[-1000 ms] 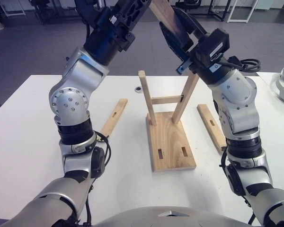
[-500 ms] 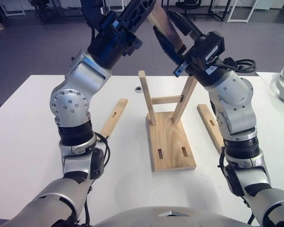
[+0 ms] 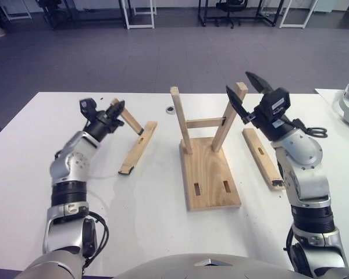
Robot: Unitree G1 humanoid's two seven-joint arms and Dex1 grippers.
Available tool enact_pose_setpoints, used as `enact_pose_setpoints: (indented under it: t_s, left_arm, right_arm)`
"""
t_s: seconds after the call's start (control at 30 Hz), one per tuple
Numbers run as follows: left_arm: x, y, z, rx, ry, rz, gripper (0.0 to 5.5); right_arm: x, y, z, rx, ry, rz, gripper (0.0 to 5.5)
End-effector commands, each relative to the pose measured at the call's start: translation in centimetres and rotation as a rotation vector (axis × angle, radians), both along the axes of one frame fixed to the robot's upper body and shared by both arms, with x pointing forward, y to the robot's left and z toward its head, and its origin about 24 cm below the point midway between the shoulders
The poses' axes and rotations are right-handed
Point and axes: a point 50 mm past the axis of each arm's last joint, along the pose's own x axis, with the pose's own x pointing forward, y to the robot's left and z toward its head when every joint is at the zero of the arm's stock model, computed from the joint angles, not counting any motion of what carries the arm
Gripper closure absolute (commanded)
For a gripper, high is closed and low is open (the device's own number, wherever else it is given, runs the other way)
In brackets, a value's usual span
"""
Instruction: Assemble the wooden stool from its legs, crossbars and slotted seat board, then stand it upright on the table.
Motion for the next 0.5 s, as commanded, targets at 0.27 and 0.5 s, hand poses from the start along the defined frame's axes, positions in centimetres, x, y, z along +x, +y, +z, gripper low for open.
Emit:
enact_pose_setpoints:
  t_s: [0.27,0.5]
  left_arm:
    - [0.5,1.0,-2.5,0.067,0.043,0.047,5.10]
    - [-2.2,1.7,-7.4,0.306,0.212,0.035,5.10]
  right_arm:
    - [0.4,-3.6,-7.4,-0.007,0.197,-0.178,2.78]
    - [0.3,-3.7,-7.6,-0.030,0.191,-0.177,2.78]
